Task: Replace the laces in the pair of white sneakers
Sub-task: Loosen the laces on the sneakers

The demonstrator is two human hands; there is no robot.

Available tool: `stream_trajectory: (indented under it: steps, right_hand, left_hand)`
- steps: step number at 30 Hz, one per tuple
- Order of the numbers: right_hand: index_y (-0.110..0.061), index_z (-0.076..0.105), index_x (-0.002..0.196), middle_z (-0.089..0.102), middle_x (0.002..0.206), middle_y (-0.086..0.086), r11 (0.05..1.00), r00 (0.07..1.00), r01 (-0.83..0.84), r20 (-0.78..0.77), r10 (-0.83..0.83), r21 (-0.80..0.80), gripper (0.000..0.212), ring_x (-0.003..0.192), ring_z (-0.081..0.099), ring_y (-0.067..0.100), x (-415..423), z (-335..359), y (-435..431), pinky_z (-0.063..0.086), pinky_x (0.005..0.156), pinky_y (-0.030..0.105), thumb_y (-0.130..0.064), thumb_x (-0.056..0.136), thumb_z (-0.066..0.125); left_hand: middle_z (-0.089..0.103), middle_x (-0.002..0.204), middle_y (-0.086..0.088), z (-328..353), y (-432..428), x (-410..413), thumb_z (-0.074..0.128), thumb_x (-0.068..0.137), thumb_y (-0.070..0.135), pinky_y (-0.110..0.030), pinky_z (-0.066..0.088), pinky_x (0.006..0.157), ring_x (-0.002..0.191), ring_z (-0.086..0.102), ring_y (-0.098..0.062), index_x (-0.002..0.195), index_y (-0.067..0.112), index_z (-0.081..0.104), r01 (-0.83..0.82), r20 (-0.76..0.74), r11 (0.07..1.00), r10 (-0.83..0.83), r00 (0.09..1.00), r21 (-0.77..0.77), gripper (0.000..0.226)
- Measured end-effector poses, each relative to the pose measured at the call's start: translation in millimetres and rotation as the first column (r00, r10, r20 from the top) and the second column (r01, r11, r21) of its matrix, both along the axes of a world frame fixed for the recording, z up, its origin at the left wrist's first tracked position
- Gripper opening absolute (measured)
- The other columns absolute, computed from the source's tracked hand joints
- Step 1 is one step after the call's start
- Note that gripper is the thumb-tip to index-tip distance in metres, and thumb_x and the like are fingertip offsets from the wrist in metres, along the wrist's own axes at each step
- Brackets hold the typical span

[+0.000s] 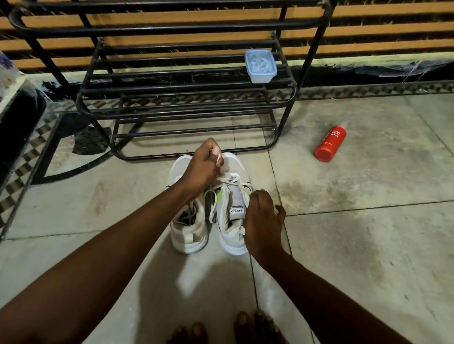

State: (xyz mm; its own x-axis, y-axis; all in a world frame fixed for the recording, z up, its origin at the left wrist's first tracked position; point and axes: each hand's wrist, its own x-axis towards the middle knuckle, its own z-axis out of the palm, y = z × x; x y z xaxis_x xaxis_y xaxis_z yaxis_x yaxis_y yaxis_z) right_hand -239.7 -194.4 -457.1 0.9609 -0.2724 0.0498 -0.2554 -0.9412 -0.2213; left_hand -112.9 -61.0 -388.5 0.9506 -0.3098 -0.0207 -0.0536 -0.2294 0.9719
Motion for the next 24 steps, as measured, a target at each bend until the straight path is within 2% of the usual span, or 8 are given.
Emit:
stream_trajectory:
  steps: [2,4,6,12,14,17,20,24]
  right_hand:
    - [-0.013,0.059,0.124,0.054,0.13,0.003,1.0,1.0,0.003,0.002,-0.003,-0.007,0.043,0.129,0.049,0.021,1,2,0,0.043,0.098,0.053,-0.013,0.081,0.05]
    - [-0.013,0.059,0.124,0.053,0.13,0.003,1.0,1.0,0.005,-0.011,-0.005,-0.012,0.042,0.129,0.049,0.021,2,3,1,0.042,0.099,0.053,-0.013,0.083,0.049]
    - [-0.013,0.059,0.124,0.053,0.13,0.004,1.0,1.0,0.01,-0.019,-0.01,-0.009,0.043,0.128,0.05,0.022,1,3,1,0.042,0.099,0.054,-0.012,0.081,0.055]
    - [-0.013,0.057,0.122,0.053,0.126,0.004,0.999,0.998,0.037,-0.041,-0.037,-0.007,0.042,0.121,0.053,0.022,1,2,-1,0.042,0.099,0.052,-0.013,0.081,0.06]
    - [-0.014,0.056,0.12,0.052,0.125,0.003,0.999,0.998,0.045,-0.031,-0.045,0.002,0.04,0.119,0.053,0.021,2,0,-1,0.042,0.098,0.051,-0.013,0.08,0.06]
    - [-0.014,0.059,0.117,0.053,0.124,0.003,1.0,1.0,-0.001,0.005,0.001,0.003,0.043,0.12,0.054,0.022,3,-2,0,0.044,0.096,0.051,-0.01,0.075,0.065]
    - [-0.016,0.059,0.116,0.053,0.124,0.002,1.0,1.0,-0.003,0.025,0.003,0.007,0.039,0.12,0.053,0.021,4,-2,-1,0.044,0.096,0.05,-0.012,0.077,0.062]
    - [-0.016,0.057,0.122,0.052,0.13,0.003,0.999,0.999,-0.043,0.01,0.043,0.013,0.032,0.125,0.049,0.022,7,-2,-6,0.043,0.098,0.048,-0.02,0.09,0.056]
  left_hand:
    - [0.056,0.085,-0.009,-4,2,8,0.043,0.107,0.01,-0.043,0.049,0.072,0.075,0.052,-0.026,0.096,0.007,0.049,0.168,0.262,0.903,-0.287,0.921,0.396,0.013]
    - [0.064,0.102,-0.004,-3,2,14,0.058,0.1,0.022,-0.041,0.051,0.078,0.095,0.058,-0.026,0.108,0.014,0.06,0.192,0.256,0.639,-0.539,0.802,0.745,0.012]
    - [0.066,0.108,0.006,-3,2,17,0.064,0.095,0.047,-0.033,0.047,0.074,0.107,0.056,-0.02,0.109,0.028,0.07,0.094,0.221,0.434,-0.62,0.753,0.896,0.025]
    - [0.054,0.089,0.013,8,14,26,0.076,0.085,0.035,-0.03,0.031,0.066,0.095,0.054,-0.015,0.085,0.031,0.066,-0.084,0.37,0.505,-0.5,0.783,0.859,0.011]
    - [0.056,0.091,0.012,16,25,35,0.073,0.089,0.033,-0.032,0.037,0.068,0.09,0.051,-0.014,0.089,0.028,0.069,-0.071,0.354,0.577,-0.395,0.848,0.814,0.007]
    - [0.061,0.088,0.009,16,38,41,0.076,0.089,0.029,-0.035,0.051,0.073,0.088,0.063,-0.02,0.086,0.023,0.07,0.103,0.195,0.614,-0.399,0.896,0.783,0.009]
    - [0.063,0.096,0.013,5,40,31,0.085,0.076,0.049,-0.032,0.051,0.077,0.093,0.063,-0.012,0.09,0.031,0.069,0.237,0.076,0.608,-0.444,0.893,0.758,0.028]
    - [0.058,0.133,0.013,-6,32,23,0.078,0.068,0.072,-0.042,0.031,0.103,0.126,0.051,-0.013,0.131,0.034,0.059,0.211,0.091,0.514,-0.5,0.861,0.831,0.077]
